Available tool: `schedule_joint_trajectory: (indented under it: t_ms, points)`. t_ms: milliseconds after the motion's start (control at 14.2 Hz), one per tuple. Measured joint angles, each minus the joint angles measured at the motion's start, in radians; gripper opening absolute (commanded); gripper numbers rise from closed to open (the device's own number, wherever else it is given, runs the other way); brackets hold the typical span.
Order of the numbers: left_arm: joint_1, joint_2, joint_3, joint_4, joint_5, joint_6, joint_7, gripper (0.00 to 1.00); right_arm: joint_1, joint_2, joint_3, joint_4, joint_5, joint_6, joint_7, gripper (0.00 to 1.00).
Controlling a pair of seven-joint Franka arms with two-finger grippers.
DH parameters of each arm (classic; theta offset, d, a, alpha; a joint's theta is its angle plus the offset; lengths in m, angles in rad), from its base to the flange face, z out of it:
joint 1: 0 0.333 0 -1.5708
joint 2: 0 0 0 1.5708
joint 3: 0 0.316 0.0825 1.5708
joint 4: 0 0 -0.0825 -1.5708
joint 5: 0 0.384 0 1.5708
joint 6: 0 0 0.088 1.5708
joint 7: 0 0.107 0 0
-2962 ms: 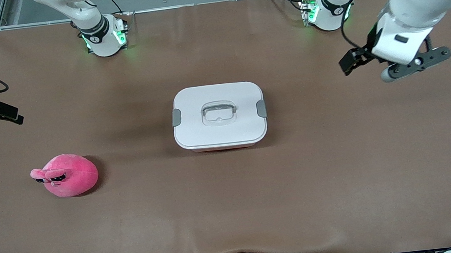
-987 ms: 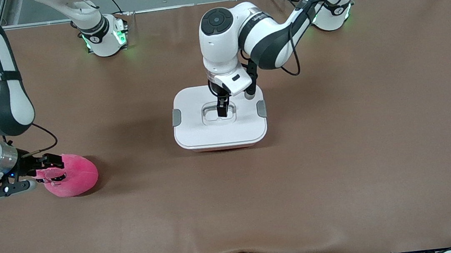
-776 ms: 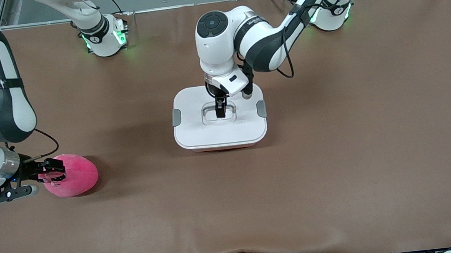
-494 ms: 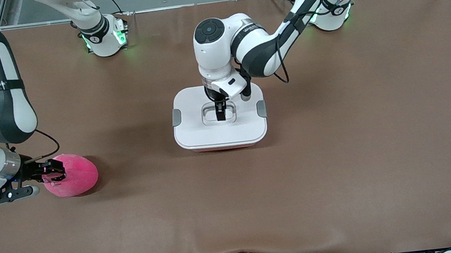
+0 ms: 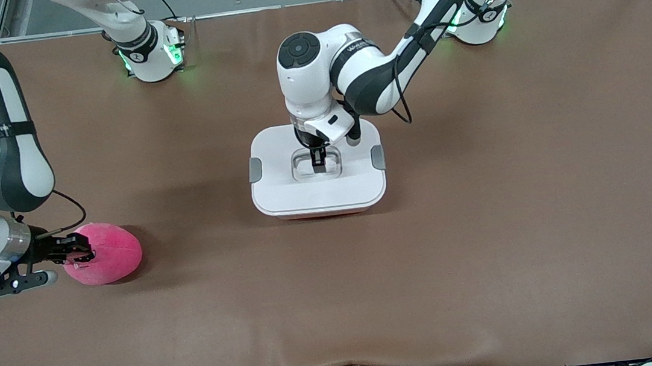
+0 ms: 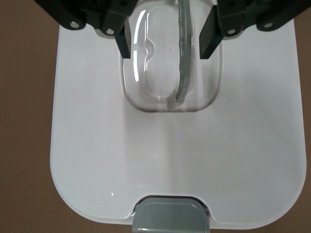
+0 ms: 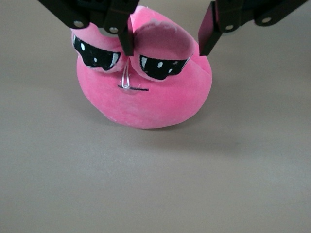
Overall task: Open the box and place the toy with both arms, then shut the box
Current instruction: 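Close the right gripper on the pink plush toy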
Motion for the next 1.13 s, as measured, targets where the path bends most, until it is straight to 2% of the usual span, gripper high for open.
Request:
schedule_joint_trajectory:
  t_ms: [71,212,353,494,564,846,1128]
  points:
    - [0.0,0.001,0.001,0.0,0.0,0.0,0.0,0.54,0.0,0.003,0.001,0.0,0.0,0.004,0.0,0.41]
    - [0.0,0.002,0.002,0.001,0.0,0.001,0.0,0.42,0.001,0.004,0.003,0.0,0.0,0.007,0.0,0.41]
    - [0.0,0.002,0.003,0.001,0.0,0.001,0.0,0.35,0.001,0.004,0.003,0.0,0.0,0.007,0.0,0.4]
    - [0.0,0.003,0.003,0.001,0.0,0.001,0.0,0.28,0.0,0.004,0.003,0.0,0.0,0.007,-0.001,0.13]
    - [0.001,0.003,0.003,0.001,0.0,0.001,0.0,0.2,0.0,0.004,0.003,0.0,0.0,0.007,-0.002,0.0]
    - [0.001,0.005,0.003,0.001,0.0,0.001,0.0,0.02,0.0,0.004,0.003,0.0,0.0,0.006,-0.006,0.0]
    - [0.001,0.005,0.002,0.002,0.0,0.0,0.001,0.0,0.001,0.004,0.004,0.009,0.0,0.006,-0.021,0.0]
